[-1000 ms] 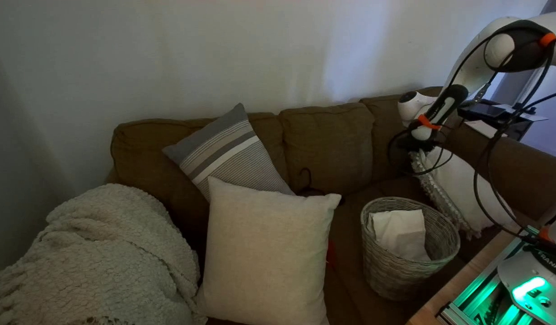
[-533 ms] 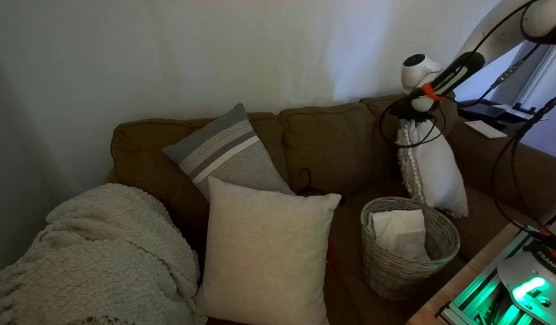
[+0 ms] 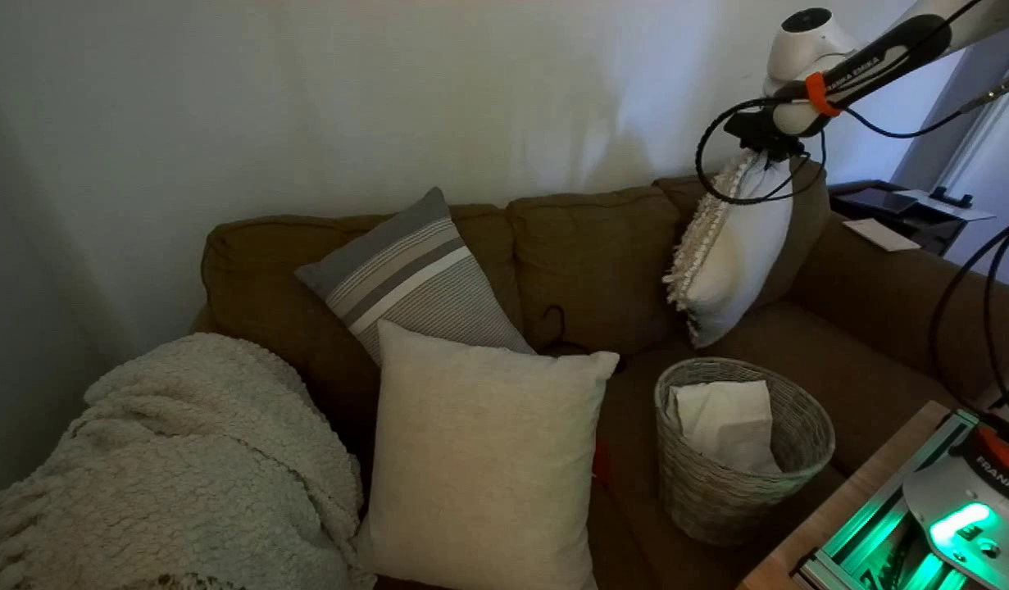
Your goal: Move the pillow on the right to the left side of the sofa
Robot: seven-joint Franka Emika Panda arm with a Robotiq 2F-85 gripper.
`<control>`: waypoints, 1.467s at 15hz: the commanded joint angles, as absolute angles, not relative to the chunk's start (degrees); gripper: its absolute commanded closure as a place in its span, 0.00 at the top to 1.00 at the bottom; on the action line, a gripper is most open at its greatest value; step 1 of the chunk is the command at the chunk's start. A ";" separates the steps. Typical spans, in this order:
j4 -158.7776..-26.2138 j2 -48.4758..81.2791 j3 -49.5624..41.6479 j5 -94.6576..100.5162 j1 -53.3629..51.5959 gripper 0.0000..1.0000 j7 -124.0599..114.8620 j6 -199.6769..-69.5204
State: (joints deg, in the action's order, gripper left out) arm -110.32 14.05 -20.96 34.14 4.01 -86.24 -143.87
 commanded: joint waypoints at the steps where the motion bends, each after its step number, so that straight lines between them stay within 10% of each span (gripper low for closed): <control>1: -110.40 14.57 -19.91 34.26 4.86 0.10 -86.23 -143.69; 22: -101.52 -2.49 -0.47 34.32 -4.18 0.02 -69.97 -145.91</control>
